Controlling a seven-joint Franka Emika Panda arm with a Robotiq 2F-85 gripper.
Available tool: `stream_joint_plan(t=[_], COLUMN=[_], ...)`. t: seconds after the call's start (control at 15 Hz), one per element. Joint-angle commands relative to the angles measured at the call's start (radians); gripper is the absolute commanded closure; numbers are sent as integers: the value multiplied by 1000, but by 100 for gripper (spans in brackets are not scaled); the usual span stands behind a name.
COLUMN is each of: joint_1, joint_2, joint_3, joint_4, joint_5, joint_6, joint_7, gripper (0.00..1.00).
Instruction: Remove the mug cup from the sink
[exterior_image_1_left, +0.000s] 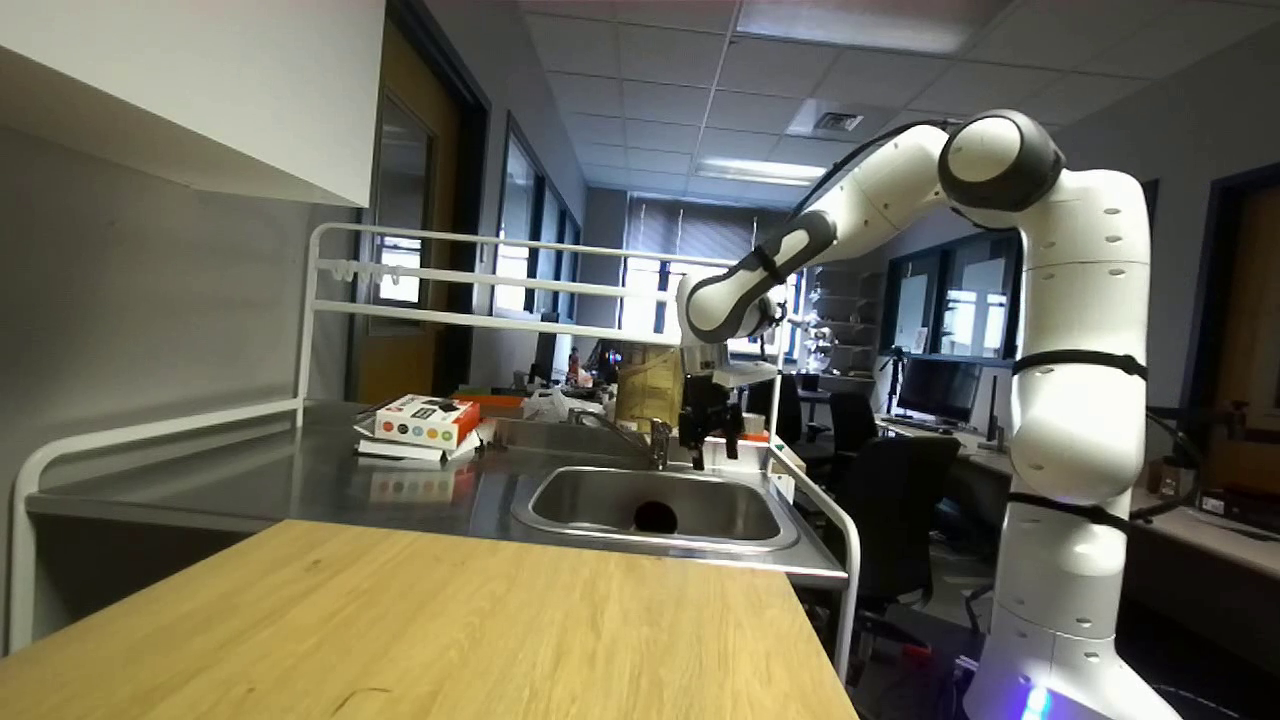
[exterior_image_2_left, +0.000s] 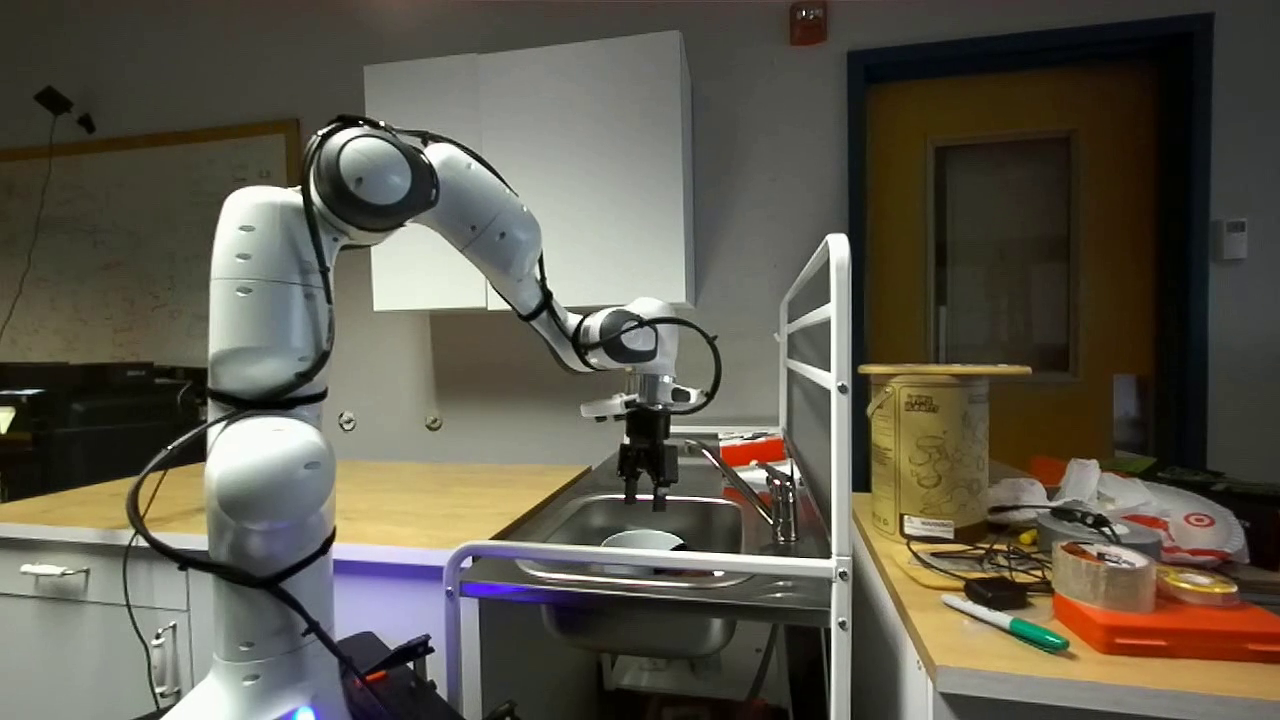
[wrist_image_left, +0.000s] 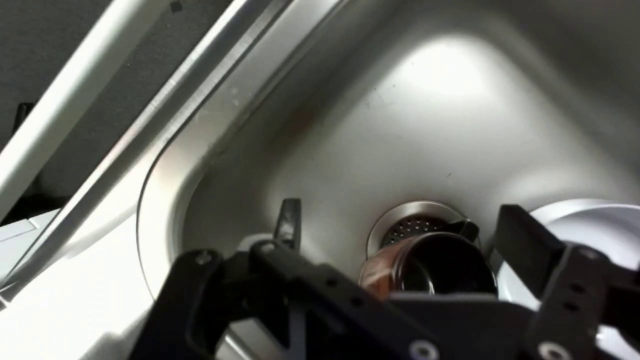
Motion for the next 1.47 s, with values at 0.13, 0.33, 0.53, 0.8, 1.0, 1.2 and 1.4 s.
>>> stream_joint_plan(t=[0.13,0.33,0.53,0.8,1.0,1.2,1.4], joint_1=[32,47,71,104,125,134,142], joint_2=[232,329,402,468,498,513,516], joint_3=[-26,-48,-82,-132,-166,-183,-192], joint_4=[156,203,241,287,309,326,336], joint_5=[-9,-16,-43,-69,-93,-91,-86], joint_6=[38,85,149,203,217,225,230], joint_7=[117,154,210,273,309,328,341], gripper=[0,0,0,25,48,71,91])
